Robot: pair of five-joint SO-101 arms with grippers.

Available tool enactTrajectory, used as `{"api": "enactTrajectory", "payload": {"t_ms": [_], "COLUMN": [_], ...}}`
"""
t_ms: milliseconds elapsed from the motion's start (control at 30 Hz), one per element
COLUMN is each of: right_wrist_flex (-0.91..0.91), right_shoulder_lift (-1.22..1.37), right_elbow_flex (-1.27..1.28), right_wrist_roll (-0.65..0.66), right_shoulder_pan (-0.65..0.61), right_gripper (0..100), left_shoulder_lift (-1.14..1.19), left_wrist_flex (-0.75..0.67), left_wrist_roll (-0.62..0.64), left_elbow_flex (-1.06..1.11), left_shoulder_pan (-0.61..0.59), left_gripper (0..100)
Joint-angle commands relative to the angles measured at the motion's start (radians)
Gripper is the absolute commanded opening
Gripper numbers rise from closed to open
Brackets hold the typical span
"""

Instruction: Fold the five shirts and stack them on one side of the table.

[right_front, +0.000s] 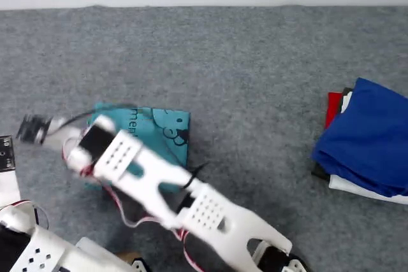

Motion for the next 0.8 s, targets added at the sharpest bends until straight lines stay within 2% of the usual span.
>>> {"api": "enactTrajectory", "payload": {"t_ms": [0,100,200,333,533,667,767], "right_wrist_flex": [-0.001,-0.038,-0.058,-0.128,-0.392,-0.579,-0.59], "right_shoulder_lift": [-0.143,-0.148,-0.102,0.027,0.177,0.208,0.18], "right_elbow_flex": [-0.009,-0.005,0.0,-0.008,-0.008,-0.008,-0.009], "right_wrist_roll": [0.0,0.0,0.0,0.0,0.008,0.008,0.006], "right_shoulder_pan": [0.127,0.205,0.225,0.173,0.038,0.022,0.039], "right_gripper": [1.3,1.3,1.1,1.1,1.0,1.3,1.1], "left_shoulder_lift": [-0.008,-0.008,-0.008,-0.008,-0.009,-0.009,-0.009], "left_wrist_flex": [-0.02,-0.02,-0.02,-0.018,-0.017,0.009,0.011], "left_wrist_roll": [-0.014,-0.012,-0.012,-0.012,-0.012,-0.012,-0.012], "left_elbow_flex": [-0.005,-0.005,-0.005,-0.005,-0.005,-0.01,-0.008], "left_shoulder_pan": [-0.006,-0.003,-0.003,-0.009,-0.011,-0.011,-0.011], "left_gripper": [10,10,10,10,10,10,10]}}
